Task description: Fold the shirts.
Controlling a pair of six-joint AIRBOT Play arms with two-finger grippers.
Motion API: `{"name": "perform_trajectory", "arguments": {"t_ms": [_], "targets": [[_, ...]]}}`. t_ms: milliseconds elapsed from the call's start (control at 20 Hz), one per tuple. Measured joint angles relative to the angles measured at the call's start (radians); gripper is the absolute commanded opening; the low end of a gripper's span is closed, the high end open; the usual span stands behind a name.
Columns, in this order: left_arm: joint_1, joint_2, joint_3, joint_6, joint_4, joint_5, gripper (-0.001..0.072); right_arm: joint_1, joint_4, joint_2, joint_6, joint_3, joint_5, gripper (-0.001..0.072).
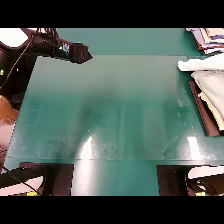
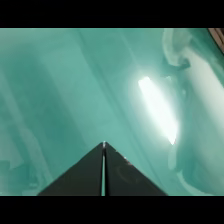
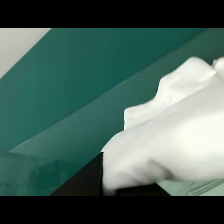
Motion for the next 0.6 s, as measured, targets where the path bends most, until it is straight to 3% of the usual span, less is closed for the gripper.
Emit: {"name": "perform_trajectory", "arguments": {"t_ms": [300, 600], "targets": [[-0.008, 0.0, 0.0, 0.0, 0.001, 0.011, 0.0032, -0.043, -0.004, 0.023, -0.043, 0.218, 0.026, 0.0014], [-0.01, 0.0, 0.0, 0.0, 0.008, 0.01, 0.0033, -0.151, -0.01, 0.177, -0.102, 0.09, 0.102, 0.0014]]}}
